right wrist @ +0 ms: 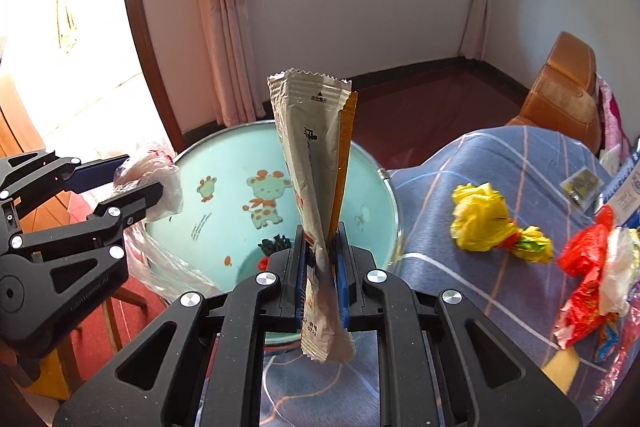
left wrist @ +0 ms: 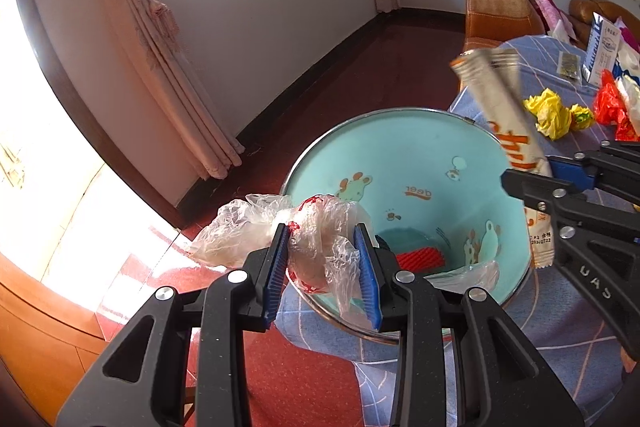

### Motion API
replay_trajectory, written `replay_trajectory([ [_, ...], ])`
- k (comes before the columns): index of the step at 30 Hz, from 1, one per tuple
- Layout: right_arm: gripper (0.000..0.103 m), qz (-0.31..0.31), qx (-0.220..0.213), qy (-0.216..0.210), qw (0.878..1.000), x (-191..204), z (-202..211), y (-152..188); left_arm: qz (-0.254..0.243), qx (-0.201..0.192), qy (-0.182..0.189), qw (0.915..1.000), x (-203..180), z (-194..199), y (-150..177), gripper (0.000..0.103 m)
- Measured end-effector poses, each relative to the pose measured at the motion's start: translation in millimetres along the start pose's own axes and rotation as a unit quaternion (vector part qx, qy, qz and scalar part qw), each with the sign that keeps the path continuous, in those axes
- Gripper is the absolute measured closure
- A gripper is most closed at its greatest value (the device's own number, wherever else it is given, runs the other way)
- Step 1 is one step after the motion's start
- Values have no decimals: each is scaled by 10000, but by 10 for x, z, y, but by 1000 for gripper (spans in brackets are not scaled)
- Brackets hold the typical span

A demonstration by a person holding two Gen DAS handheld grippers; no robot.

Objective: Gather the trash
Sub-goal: 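Lower the plastic bag and snack wrapper into the bin and open both tools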

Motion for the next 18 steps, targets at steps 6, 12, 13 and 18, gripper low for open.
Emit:
replay_trajectory([
  [6, 89, 37, 229, -172, 9996, 43, -196, -73, -91, 146, 18, 9999, -5, -167, -5, 70],
  [12, 89, 58, 410, -329, 9986, 73, -368, -127, -44, 181, 8, 9998, 37, -248, 5, 70],
  [13, 89, 75, 428, -331, 9985, 76, -394, -136, -37, 183, 12, 9998, 41, -259, -1, 70],
  [18, 79, 22, 466, -502, 9977, 75, -443, -189, -52, 162, 39, 9998, 39, -299, -47, 69],
])
Point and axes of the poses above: each gripper's, at about its wrist camera, not at the fingertips, and z roughly against the way its jaws point, x to its left, y to its underside, the point moved 7 cm from there along -z, roughly the way its jaws point, and after that the axes turned 13 degrees about x, right-handed, at the moved point
